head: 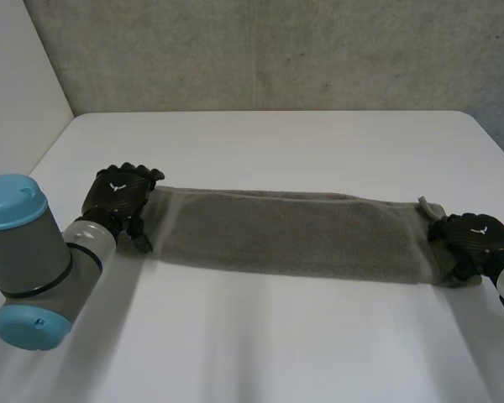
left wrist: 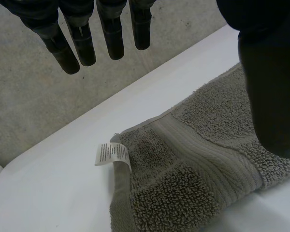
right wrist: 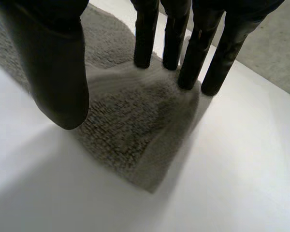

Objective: Fold the towel.

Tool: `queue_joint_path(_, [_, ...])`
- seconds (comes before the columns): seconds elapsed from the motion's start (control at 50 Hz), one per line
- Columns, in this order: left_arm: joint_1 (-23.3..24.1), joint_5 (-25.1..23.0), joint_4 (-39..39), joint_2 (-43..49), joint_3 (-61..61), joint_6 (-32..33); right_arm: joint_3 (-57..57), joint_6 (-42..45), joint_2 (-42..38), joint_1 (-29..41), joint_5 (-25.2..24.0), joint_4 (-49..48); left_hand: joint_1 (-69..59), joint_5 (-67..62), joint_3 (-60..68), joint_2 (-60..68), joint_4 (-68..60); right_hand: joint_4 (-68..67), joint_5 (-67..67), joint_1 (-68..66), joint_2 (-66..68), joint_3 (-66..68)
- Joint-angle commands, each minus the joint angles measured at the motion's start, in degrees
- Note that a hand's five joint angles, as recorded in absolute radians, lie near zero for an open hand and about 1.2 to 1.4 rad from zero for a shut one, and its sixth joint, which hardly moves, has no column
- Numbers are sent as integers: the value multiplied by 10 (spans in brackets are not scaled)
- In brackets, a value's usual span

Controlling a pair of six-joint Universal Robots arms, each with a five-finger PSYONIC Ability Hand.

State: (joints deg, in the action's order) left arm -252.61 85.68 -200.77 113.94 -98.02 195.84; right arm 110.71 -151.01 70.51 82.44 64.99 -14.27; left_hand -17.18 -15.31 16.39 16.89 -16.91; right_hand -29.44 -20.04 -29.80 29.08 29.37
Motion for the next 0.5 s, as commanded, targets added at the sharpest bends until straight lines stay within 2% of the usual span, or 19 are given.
queue_joint_path(0.02, [0,0,-6,0,-3,0,-6,33,-23,0,24,-18,36,117,-28,-33,33,-307,-301,-303,310,307])
queue_joint_path(0.04, [0,0,-6,0,-3,0,-6,33,-23,0,24,-18,36,117,-28,-33,33,-308,-302,-304,311,308])
queue_joint_path(0.06, [0,0,-10,1,-5,0,-9,40,-26,0,35,-19,38,119,-30,-35,35,-389,-383,-386,393,390])
queue_joint_path(0.08, [0,0,-10,1,-5,0,-9,41,-26,0,35,-19,38,119,-30,-35,35,-390,-384,-387,394,391])
queue_joint_path(0.1, [0,0,-15,0,-7,0,-15,47,-30,1,49,-19,36,117,-28,-33,33,-477,-471,-473,480,477])
queue_joint_path(0.12, [0,0,-16,0,-8,0,-21,54,-39,1,71,-17,38,119,-30,-35,35,-505,-499,-502,509,506])
queue_joint_path(0.14, [0,0,-16,0,-8,0,-21,54,-39,1,71,-17,38,119,-30,-35,35,-506,-500,-502,509,506])
queue_joint_path(0.18, [0,0,-17,-1,-8,0,-30,67,-46,0,121,-19,38,119,-30,-35,35,-506,-500,-502,509,506])
queue_joint_path(0.28, [-2,0,-17,-3,-8,0,-44,84,-29,-21,161,-32,38,119,-30,-35,35,-506,-500,-502,509,506])
queue_joint_path(0.38, [-2,1,-17,-5,-9,0,-66,123,-5,-64,162,-35,38,119,-30,-35,35,-506,-500,-502,509,506])
queue_joint_path(0.5, [-2,0,-17,-9,-12,0,-89,135,-5,-76,166,-22,38,119,-30,-35,35,-506,-500,-502,509,506])
